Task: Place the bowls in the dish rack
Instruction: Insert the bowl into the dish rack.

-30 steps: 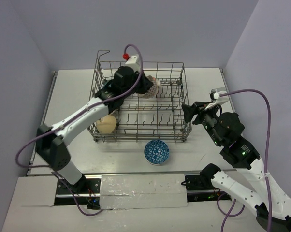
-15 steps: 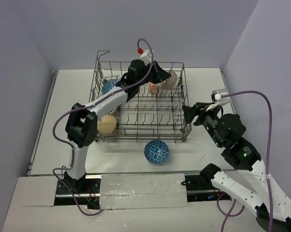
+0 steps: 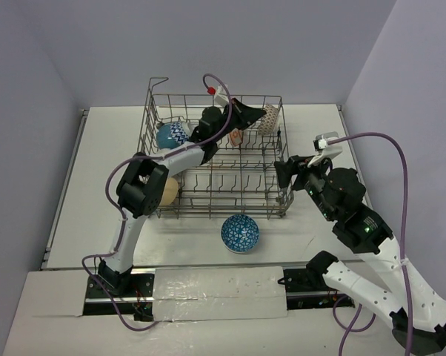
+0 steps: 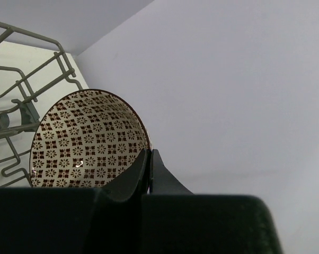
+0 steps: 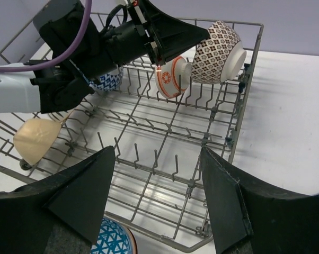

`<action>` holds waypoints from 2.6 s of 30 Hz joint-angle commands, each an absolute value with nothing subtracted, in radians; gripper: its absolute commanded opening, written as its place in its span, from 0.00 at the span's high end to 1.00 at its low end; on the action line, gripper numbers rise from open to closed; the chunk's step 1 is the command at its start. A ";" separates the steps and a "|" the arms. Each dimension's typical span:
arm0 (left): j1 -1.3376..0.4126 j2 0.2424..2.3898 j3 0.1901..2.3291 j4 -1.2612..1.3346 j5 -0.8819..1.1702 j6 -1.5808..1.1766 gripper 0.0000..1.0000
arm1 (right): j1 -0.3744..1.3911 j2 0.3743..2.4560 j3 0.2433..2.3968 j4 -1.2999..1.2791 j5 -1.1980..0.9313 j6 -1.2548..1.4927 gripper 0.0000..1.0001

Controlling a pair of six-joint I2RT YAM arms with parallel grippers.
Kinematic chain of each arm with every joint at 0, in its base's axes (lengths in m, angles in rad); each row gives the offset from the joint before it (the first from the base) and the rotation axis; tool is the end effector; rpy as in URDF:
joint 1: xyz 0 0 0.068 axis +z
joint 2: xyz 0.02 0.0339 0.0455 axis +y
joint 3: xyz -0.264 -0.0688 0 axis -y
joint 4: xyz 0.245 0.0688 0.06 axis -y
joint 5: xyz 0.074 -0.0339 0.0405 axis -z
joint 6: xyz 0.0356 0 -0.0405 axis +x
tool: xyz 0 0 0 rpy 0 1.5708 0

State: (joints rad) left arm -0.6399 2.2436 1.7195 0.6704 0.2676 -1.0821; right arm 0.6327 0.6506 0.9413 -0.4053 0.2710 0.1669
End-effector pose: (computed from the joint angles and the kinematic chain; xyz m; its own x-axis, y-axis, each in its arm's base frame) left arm 0.4226 -0.3263 0.2651 -0.6388 -0.5860 -0.4985 0.4721 0.2130 -0.8554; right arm 0.1145 0.0722 0.3887 -0.1500 0.0885 -0.9847 -0.3350 0.9325 0.1349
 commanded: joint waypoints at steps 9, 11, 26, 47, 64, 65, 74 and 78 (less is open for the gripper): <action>-0.673 2.279 1.687 1.089 0.106 -1.224 1.00 | 0.641 0.701 0.945 -0.385 0.267 0.158 0.26; -0.673 2.289 1.678 1.117 0.094 -1.235 1.00 | 0.641 0.707 0.946 -0.385 0.267 0.156 0.26; -0.706 2.275 1.580 1.177 -0.110 -1.216 1.00 | 0.641 0.773 0.959 -0.387 0.268 0.150 0.24; -0.721 2.309 1.513 1.243 -0.290 -1.345 1.00 | 0.643 0.824 0.959 -0.376 0.245 0.144 0.23; -0.712 2.306 1.494 1.220 -0.268 -1.388 1.00 | 0.643 0.867 0.962 -0.371 0.236 0.138 0.23; -0.712 2.298 1.473 1.220 -0.278 -1.379 1.00 | 0.643 0.867 0.963 -0.371 0.235 0.140 0.23; -0.718 2.223 1.404 1.128 -0.304 -1.370 0.90 | 0.643 0.851 0.957 -0.368 0.241 0.140 0.22; -0.718 2.229 1.439 1.051 -0.270 -1.381 0.75 | 0.643 0.841 0.954 -0.370 0.244 0.140 0.22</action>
